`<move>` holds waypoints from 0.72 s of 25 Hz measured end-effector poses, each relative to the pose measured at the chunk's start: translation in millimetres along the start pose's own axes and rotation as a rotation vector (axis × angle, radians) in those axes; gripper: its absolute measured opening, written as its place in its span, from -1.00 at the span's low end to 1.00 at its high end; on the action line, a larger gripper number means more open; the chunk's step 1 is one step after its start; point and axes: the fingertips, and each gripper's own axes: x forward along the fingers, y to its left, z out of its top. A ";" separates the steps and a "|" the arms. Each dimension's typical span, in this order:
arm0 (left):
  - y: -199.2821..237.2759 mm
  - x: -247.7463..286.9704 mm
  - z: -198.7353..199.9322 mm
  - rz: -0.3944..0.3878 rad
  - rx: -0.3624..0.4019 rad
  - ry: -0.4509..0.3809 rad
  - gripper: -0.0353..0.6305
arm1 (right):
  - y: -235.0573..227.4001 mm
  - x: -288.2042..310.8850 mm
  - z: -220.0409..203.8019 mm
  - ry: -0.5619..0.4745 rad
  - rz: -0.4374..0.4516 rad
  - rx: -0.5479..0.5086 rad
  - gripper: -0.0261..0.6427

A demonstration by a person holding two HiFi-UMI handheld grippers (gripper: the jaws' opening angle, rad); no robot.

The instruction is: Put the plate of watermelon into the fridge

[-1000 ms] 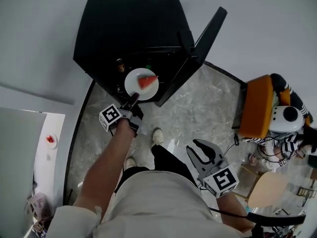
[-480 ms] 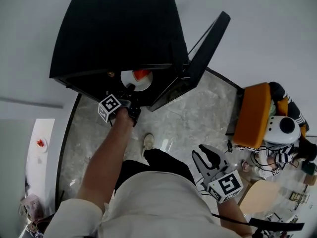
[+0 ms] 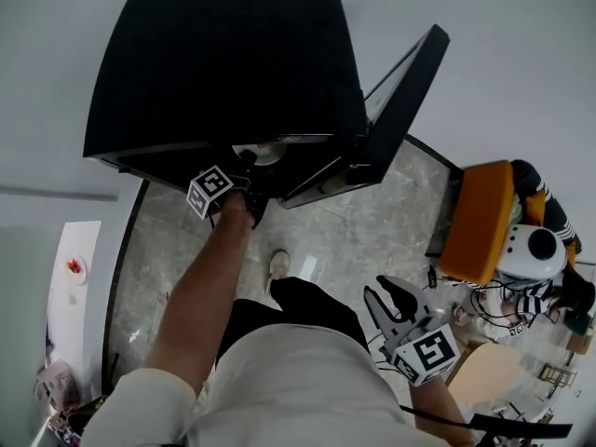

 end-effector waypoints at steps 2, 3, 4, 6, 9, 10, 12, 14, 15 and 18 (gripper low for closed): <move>4.0 0.5 0.8 0.018 0.002 0.003 -0.82 | -0.2 2.5 0.4 0.004 0.004 0.004 -0.57; 5.9 0.8 0.9 0.028 0.004 0.005 -0.82 | 0.1 3.9 0.4 0.005 0.006 0.005 -0.57; 7.6 0.9 1.0 0.040 0.008 0.007 -0.82 | 0.6 5.2 0.5 0.007 0.008 0.005 -0.57; 10.7 0.2 1.6 0.070 0.022 0.008 -0.82 | 2.4 7.2 0.8 0.010 0.012 0.006 -0.57; 15.6 -1.0 2.2 0.131 0.055 0.014 -0.82 | 5.2 8.6 2.2 0.011 0.017 0.008 -0.57; 16.7 -1.1 1.9 0.151 0.062 0.018 -0.82 | 5.7 8.9 2.5 0.011 0.018 0.009 -0.57; 18.5 -0.4 1.0 0.193 0.079 0.032 -0.82 | 6.3 9.8 2.5 0.012 0.016 0.009 -0.57; 20.4 0.0 0.4 0.248 0.114 0.049 -0.79 | 7.8 10.9 1.7 0.016 0.016 0.010 -0.57; 21.4 -0.5 0.4 0.275 0.132 0.055 -0.76 | 9.0 11.4 1.5 0.018 0.017 0.009 -0.57; 21.0 -1.5 2.0 0.330 0.179 0.056 -0.72 | 12.7 12.1 2.4 0.018 0.019 0.005 -0.57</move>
